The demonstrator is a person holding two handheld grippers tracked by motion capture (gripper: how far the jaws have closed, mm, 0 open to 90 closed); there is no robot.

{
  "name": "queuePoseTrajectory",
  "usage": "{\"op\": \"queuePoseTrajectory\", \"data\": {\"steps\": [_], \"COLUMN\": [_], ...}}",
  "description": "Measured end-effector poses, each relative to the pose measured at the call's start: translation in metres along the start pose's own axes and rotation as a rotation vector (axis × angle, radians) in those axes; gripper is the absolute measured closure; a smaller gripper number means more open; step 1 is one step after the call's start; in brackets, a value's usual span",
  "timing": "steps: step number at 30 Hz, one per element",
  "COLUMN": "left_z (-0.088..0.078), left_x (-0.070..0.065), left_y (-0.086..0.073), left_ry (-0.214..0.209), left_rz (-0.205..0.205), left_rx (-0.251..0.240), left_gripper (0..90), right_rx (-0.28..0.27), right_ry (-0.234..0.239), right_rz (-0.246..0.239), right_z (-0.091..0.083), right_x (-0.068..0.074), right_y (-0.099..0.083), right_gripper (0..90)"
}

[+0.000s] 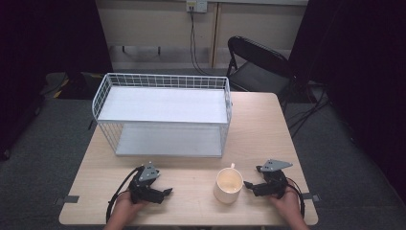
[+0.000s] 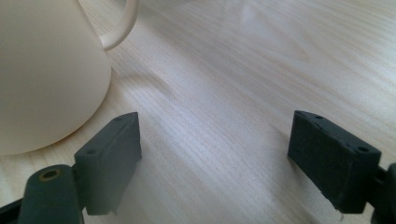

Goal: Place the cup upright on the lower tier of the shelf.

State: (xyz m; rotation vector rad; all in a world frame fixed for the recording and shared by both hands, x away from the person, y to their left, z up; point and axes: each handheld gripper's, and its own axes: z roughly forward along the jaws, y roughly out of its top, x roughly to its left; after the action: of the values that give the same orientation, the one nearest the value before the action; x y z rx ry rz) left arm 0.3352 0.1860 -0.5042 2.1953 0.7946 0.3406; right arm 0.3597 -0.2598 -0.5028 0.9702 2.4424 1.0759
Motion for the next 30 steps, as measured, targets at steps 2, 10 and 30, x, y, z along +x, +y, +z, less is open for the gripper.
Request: {"op": "queuePoseTrajectory", "data": {"steps": [2,10,30], "left_z": [0.0,0.0,0.0], "left_x": [0.0,0.0,0.0], "left_y": [0.0,0.0,0.0], "left_ry": [0.0,0.0,0.0], "left_rz": [0.0,0.0,0.0], "left_rx": [0.0,0.0,0.0], "left_gripper": [14.1,14.1,14.1], "right_rx": [-0.001,0.033,0.035], "right_ry": [-0.003,-0.011,0.008], "right_rz": [0.001,0.011,0.113], "right_z": [0.0,-0.003,-0.033], "right_x": [0.0,0.001,0.004], "right_y": [0.0,0.002,0.029], "right_gripper": [16.3,17.2,20.5]}}
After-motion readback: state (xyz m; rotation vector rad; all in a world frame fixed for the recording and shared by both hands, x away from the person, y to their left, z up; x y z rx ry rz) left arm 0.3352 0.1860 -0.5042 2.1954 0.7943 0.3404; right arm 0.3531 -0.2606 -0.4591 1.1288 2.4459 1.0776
